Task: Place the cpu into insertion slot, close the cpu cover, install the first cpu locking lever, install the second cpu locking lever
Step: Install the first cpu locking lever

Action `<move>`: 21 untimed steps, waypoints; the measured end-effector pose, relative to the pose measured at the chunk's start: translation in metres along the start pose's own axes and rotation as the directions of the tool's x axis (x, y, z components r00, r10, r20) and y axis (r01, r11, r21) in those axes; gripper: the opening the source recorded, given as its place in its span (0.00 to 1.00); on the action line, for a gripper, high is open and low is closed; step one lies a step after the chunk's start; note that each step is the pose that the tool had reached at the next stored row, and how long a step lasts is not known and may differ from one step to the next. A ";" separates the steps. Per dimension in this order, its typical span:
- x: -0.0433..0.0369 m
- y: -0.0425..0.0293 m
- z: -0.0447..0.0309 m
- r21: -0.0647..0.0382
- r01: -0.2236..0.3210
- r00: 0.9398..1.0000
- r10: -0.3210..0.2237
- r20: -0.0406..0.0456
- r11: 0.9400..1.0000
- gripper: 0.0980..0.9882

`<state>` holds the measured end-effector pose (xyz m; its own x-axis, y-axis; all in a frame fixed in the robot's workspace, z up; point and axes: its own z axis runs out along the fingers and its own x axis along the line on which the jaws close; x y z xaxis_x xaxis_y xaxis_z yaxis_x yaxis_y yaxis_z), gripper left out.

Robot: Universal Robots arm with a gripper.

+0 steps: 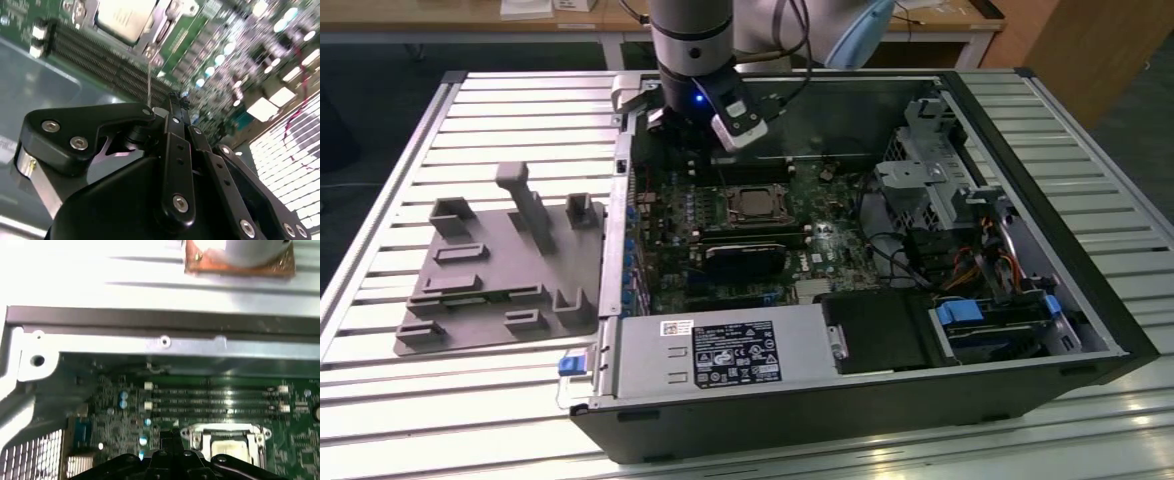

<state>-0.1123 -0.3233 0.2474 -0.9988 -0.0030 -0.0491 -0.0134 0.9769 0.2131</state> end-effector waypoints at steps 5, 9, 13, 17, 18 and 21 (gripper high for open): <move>-0.0001 0.0000 0.0003 -0.038 -0.001 1.000 0.001 0.000 0.999 0.00; -0.0094 -0.0002 0.0007 -0.038 -0.001 1.000 0.001 0.001 0.999 0.00; -0.0259 -0.0004 0.0015 -0.038 -0.002 1.000 0.002 0.000 0.999 0.00; -0.0439 -0.0007 0.0024 -0.037 -0.002 1.000 0.002 -0.003 0.999 0.00; -0.0471 -0.0007 0.0025 -0.037 -0.002 1.000 0.002 -0.003 0.999 0.00; -0.0489 -0.0008 0.0026 -0.037 -0.002 1.000 0.002 -0.003 0.999 0.00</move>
<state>-0.0634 -0.3234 0.2471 -0.9990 -0.0016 -0.0453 -0.0129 0.9683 0.2496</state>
